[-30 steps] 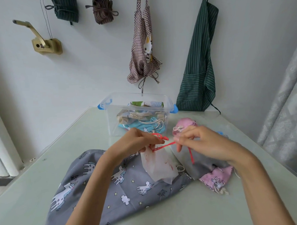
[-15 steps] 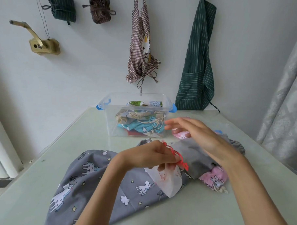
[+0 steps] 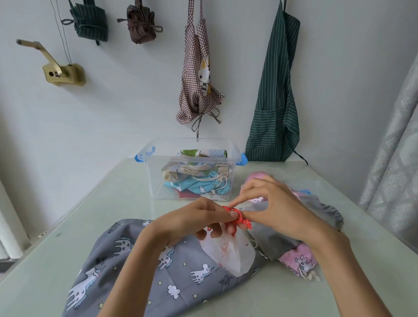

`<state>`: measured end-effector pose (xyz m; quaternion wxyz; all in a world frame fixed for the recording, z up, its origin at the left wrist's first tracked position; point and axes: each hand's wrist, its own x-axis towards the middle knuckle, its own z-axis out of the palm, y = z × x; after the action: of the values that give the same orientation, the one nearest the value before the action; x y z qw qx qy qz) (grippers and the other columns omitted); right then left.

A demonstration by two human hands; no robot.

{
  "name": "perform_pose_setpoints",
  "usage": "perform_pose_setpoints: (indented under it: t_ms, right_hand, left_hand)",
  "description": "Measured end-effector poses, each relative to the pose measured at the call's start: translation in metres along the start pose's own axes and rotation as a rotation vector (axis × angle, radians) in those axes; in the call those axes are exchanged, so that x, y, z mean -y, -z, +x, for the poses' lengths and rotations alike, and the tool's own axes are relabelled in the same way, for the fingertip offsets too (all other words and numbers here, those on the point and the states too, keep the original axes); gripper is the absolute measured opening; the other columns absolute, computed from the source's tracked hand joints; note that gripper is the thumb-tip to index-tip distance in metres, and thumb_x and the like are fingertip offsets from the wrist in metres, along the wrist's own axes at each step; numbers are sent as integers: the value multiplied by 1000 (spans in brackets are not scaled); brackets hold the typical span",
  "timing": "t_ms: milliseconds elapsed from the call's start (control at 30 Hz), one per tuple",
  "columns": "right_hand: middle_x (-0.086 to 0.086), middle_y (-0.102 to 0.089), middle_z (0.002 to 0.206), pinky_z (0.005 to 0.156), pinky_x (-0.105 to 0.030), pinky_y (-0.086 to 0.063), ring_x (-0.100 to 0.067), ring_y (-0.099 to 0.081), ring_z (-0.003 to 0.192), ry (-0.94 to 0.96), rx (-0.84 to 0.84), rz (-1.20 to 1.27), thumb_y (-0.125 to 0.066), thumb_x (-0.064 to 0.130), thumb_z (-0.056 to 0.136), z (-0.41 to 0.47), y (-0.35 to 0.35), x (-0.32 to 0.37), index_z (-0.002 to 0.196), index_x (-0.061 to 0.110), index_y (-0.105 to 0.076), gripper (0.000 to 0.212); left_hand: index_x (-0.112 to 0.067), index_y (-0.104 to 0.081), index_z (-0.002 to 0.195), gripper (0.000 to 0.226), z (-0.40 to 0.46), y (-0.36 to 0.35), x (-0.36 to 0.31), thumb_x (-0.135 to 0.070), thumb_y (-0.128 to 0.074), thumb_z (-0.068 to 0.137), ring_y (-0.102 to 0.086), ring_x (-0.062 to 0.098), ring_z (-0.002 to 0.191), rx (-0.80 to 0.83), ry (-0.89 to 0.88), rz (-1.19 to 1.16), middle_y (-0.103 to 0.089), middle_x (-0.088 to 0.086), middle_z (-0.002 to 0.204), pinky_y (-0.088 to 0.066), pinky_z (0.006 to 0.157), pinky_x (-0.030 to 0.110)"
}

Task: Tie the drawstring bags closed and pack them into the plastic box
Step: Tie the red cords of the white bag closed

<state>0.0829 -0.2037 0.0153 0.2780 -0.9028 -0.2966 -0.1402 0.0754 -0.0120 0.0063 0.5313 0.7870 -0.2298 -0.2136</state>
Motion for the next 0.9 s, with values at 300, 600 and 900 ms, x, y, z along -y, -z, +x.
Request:
perform_pose_setpoints:
  t_ms: [300, 600, 900]
  right_hand:
    - [16, -69, 91, 87, -13, -41, 5, -58, 97, -120, 75, 306, -65, 26, 86, -8, 15, -10, 89, 26, -70, 6]
    - [5, -65, 56, 57, -11, -40, -3, -53, 57, -154, 182, 471, -70, 23, 80, -14, 30, -1, 83, 27, -75, 7]
    - [6, -73, 85, 72, -17, -50, 0, -60, 71, -207, 89, 377, -61, 21, 89, 1, 4, 4, 86, 34, -69, 16]
  left_hand:
    - [-20, -78, 88, 34, 5, 12, 13, -46, -71, 66, -52, -4, 54, -221, 84, -276, -69, -2, 90, -22, 43, 10]
    - [-19, -79, 84, 28, 8, 12, 13, -30, -79, 58, -55, -4, 50, -311, 57, -459, -72, -4, 76, -29, 40, 6]
    - [-25, -78, 71, 14, 9, 8, 8, -12, -72, 72, -48, -5, 48, -399, -24, -340, -66, -12, 64, -32, 42, 7]
